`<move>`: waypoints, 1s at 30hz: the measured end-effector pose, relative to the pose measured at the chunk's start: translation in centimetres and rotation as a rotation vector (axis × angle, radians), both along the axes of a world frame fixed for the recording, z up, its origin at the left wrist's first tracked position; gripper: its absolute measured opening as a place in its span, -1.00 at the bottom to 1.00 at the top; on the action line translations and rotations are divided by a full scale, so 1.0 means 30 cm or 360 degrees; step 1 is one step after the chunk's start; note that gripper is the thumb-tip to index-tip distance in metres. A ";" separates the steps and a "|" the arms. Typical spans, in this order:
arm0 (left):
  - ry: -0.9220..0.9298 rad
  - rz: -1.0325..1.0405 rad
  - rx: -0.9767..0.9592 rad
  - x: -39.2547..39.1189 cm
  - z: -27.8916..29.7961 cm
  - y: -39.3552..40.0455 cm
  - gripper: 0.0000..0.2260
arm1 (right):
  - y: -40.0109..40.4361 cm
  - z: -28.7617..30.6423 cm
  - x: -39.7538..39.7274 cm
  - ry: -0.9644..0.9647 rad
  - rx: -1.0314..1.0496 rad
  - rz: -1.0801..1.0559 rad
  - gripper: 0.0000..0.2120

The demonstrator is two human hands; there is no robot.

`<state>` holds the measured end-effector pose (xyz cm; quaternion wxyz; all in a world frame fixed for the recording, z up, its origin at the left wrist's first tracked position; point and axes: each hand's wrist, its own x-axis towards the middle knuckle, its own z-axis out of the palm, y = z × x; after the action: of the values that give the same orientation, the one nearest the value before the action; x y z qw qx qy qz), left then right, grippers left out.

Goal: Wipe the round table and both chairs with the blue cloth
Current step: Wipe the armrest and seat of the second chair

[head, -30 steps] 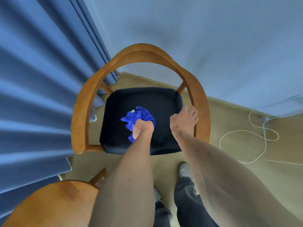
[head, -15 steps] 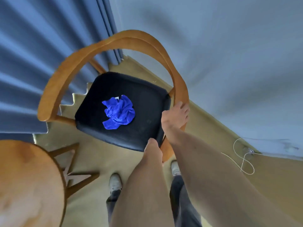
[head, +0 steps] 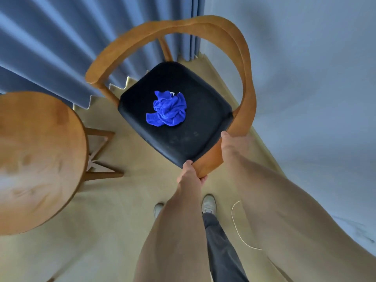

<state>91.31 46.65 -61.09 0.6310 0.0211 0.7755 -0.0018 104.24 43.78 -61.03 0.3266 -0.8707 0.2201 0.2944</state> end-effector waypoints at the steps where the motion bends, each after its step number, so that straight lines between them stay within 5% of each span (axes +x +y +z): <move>1: -0.0007 0.0034 0.0026 -0.023 0.000 0.013 -0.56 | 0.010 0.010 -0.003 0.0125 0.0085 -0.0027 -0.31; 5: 0.0035 0.0144 0.0126 -0.126 -0.039 0.062 -0.56 | 0.037 -0.097 -0.037 0.0458 0.0365 -0.0276 -0.33; 11: 0.0295 -0.0190 0.0608 -0.296 -0.004 0.097 -0.80 | 0.114 -0.042 -0.206 0.0369 0.0377 -0.0243 -0.40; 18: 0.0558 0.0094 0.0656 -0.435 0.011 0.314 -0.49 | 0.208 -0.025 -0.387 0.0515 0.0411 -0.0213 -0.39; 21: 0.0556 -0.0164 0.0611 -0.500 0.003 0.399 -0.51 | 0.245 -0.049 -0.454 0.0527 0.0397 -0.0187 -0.37; 25: 0.0739 -0.0899 0.0610 -0.526 0.042 0.460 -0.63 | 0.322 0.011 -0.465 -0.0176 -0.0402 0.0319 -0.46; 28: 0.0926 -0.1314 0.0748 -0.487 0.086 0.538 -0.60 | 0.408 0.062 -0.456 -0.0886 -0.0284 0.0894 -0.42; 30: 0.0870 -0.1505 0.0901 -0.470 0.089 0.594 -0.60 | 0.471 0.069 -0.455 -0.1036 -0.0184 0.1417 -0.47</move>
<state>77.20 64.46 -58.41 0.3102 0.5283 0.7862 -0.0810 90.57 57.90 -58.94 0.1735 -0.9423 -0.2656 0.1071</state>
